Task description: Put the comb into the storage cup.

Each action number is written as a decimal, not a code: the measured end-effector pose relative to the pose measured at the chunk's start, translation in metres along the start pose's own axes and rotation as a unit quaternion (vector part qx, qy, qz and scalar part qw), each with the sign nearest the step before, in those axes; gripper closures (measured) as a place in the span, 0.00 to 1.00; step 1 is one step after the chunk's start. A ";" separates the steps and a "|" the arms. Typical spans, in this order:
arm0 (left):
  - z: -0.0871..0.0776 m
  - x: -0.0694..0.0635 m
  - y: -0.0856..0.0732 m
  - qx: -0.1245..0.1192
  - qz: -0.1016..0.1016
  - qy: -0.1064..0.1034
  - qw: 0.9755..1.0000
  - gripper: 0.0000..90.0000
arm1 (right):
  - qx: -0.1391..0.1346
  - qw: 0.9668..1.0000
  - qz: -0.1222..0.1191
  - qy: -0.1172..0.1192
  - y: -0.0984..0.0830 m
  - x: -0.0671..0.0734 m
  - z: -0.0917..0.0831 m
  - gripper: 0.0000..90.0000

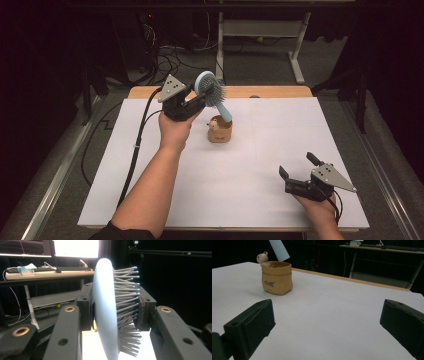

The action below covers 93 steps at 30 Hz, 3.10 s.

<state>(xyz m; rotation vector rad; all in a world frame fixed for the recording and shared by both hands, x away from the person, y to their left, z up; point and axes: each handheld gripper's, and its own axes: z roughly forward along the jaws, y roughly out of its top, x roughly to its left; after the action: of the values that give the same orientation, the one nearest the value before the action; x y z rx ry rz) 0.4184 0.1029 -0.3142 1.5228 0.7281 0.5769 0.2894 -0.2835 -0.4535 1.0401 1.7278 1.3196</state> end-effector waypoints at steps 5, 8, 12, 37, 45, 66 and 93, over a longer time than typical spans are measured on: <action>0.001 0.002 -0.004 0.007 -0.003 0.002 1.000 0.65 | 0.000 1.000 0.001 0.001 0.000 0.000 0.000 0.00; 0.003 0.003 -0.006 0.009 -0.005 0.002 1.000 0.65 | 0.000 1.000 0.000 0.001 0.000 0.000 0.000 0.00; 0.004 0.004 -0.011 0.014 -0.007 0.004 1.000 0.65 | 0.000 1.000 -0.001 0.001 0.000 -0.001 0.000 0.00; 0.006 0.009 -0.023 0.010 -0.018 0.009 1.000 0.65 | 0.000 1.000 0.002 0.000 0.000 0.000 0.000 0.00; 0.004 0.008 -0.024 0.016 -0.016 0.010 1.000 0.65 | 0.002 1.000 0.001 0.001 -0.001 0.000 0.001 0.00; 0.016 0.009 -0.041 0.037 -0.030 0.007 0.999 0.65 | 0.002 1.000 0.002 0.002 -0.001 0.000 0.002 0.00; 0.019 0.024 -0.053 0.041 -0.052 0.017 0.998 0.64 | 0.003 1.000 0.001 0.000 -0.001 0.000 0.002 0.00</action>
<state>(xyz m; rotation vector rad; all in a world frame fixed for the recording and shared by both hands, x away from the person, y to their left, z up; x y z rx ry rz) 0.4433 0.1082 -0.3697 1.5429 0.8620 0.5012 0.2906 -0.2833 -0.4550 1.0453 1.7319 1.3172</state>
